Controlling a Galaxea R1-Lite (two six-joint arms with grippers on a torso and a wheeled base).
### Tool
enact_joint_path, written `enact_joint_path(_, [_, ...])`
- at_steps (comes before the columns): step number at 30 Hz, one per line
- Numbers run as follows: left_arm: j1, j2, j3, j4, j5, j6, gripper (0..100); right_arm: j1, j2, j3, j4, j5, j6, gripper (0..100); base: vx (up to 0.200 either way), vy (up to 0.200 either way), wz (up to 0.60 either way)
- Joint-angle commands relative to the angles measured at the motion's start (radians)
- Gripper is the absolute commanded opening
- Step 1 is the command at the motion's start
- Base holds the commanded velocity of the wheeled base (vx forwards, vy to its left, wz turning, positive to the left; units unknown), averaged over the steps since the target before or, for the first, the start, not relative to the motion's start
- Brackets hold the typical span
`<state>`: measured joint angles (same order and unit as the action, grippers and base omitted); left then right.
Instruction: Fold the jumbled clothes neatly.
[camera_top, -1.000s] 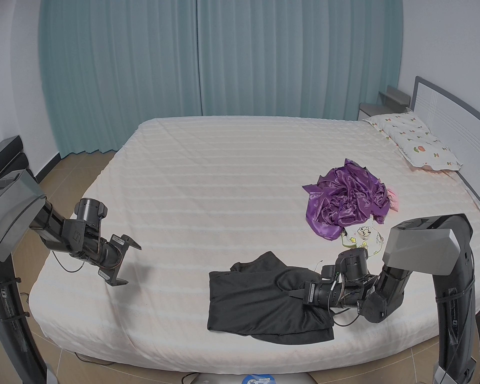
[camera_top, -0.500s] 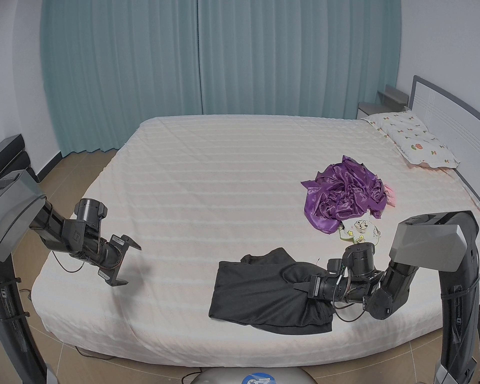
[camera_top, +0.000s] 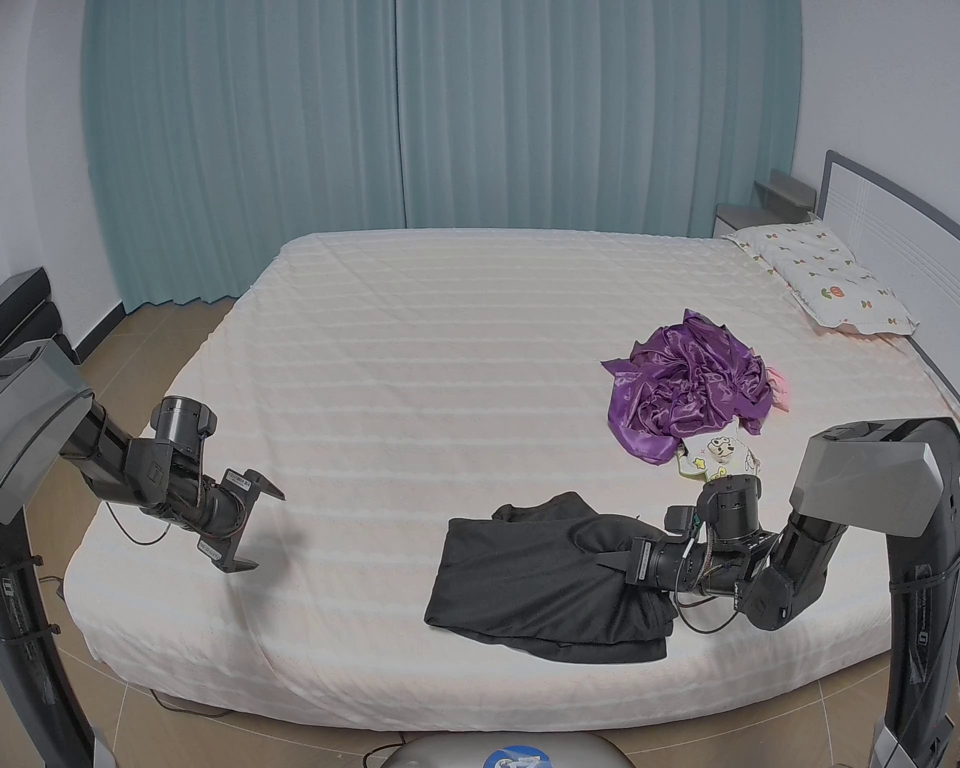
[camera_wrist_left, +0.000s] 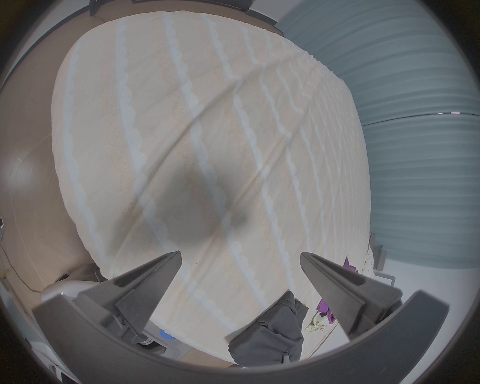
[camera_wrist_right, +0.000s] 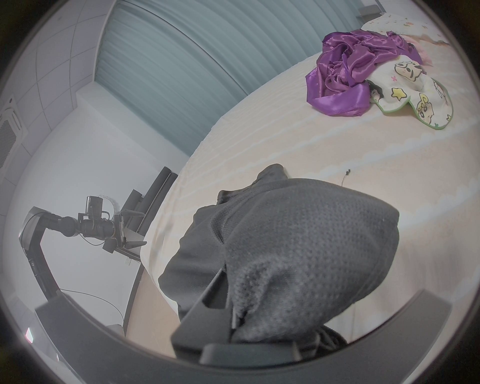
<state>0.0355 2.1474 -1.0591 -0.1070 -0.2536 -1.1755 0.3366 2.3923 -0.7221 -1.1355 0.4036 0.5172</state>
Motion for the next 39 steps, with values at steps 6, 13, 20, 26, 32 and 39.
enact_joint_path(6, [0.0, 0.0, 0.001, 0.0, 0.002, 0.001, 100, 0.03, 0.018, -0.007, 0.0, 0.0, -0.008, 0, 0.0, 0.0, 0.0])
enact_joint_path(13, [0.0, 0.002, -0.002, -0.002, 0.001, -0.006, 100, 0.015, -0.004, 0.003, -0.001, 0.0, -0.008, 0, 0.0, 0.0, 0.0])
enact_joint_path(20, [0.0, 0.002, -0.002, 0.0, 0.001, -0.003, 100, 0.024, -0.005, 0.004, -0.003, 0.0, -0.02, 0, 0.0, -0.2, 0.0])
enact_joint_path(26, [0.0, 0.002, -0.001, 0.0, 0.001, 0.001, 100, 0.024, -0.03, 0.01, -0.003, 0.001, -0.026, 0, 0.0, -0.2, 0.0])
enact_joint_path(32, [0.0, 0.002, -0.001, 0.001, 0.001, 0.001, 100, 0.024, -0.05, 0.013, -0.001, 0.001, -0.026, 0, 0.0, -0.2, 0.0])
enact_joint_path(39, [0.0, 0.002, -0.001, 0.001, 0.001, 0.001, 100, 0.019, -0.056, 0.038, -0.001, 0.003, -0.028, 0, 0.0, -0.2, 0.0])
